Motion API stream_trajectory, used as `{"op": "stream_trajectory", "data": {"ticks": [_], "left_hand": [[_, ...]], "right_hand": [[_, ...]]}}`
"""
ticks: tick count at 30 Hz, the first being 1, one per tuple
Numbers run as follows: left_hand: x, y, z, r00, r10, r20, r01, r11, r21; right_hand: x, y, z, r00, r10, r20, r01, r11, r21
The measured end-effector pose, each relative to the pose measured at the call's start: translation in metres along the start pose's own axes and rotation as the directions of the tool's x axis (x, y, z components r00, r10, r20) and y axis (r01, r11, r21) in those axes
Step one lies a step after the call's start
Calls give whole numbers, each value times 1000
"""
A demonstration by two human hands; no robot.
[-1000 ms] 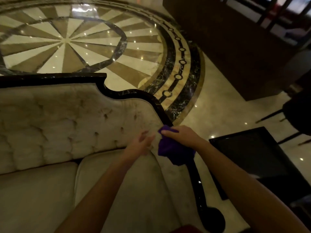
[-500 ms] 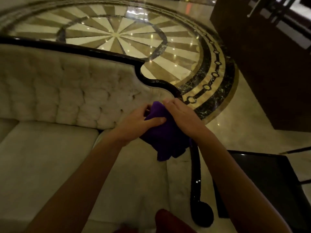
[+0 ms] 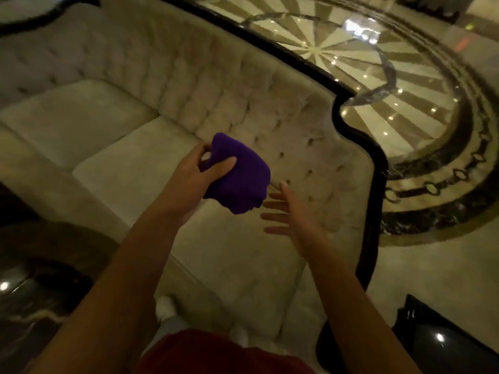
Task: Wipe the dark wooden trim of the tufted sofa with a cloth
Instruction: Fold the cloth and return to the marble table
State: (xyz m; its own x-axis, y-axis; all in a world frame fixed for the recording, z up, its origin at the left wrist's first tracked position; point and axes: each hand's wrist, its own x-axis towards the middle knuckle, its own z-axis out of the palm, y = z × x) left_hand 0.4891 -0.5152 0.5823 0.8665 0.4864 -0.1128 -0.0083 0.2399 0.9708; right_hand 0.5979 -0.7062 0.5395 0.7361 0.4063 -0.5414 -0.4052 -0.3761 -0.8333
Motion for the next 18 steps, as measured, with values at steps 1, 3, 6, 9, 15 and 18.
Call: {"op": "stream_trajectory", "data": {"ticks": [1,3,6,9,15,18], "left_hand": [[-5,-1,1,1000,-19,15,19,1000,6],[-27,4,-61,992,6,-122,-1,999,35],[-54,6,-131,971,-5,-241,22,997,70],[-74,6,-199,928,-20,-372,31,999,23],[-111,12,-314,814,-4,-581,-30,998,-49],[-128,14,-360,761,-1,-648,-57,996,-69]], "right_hand": [[0,2,5,1000,1,-9,-1,999,34],[11,-13,80,995,-4,98,8,999,-35],[16,-18,163,964,35,263,-13,996,-85],[18,-10,233,861,13,509,-44,998,50],[7,-19,363,712,-25,702,-19,998,55],[10,-26,415,667,2,745,-58,997,49]]}}
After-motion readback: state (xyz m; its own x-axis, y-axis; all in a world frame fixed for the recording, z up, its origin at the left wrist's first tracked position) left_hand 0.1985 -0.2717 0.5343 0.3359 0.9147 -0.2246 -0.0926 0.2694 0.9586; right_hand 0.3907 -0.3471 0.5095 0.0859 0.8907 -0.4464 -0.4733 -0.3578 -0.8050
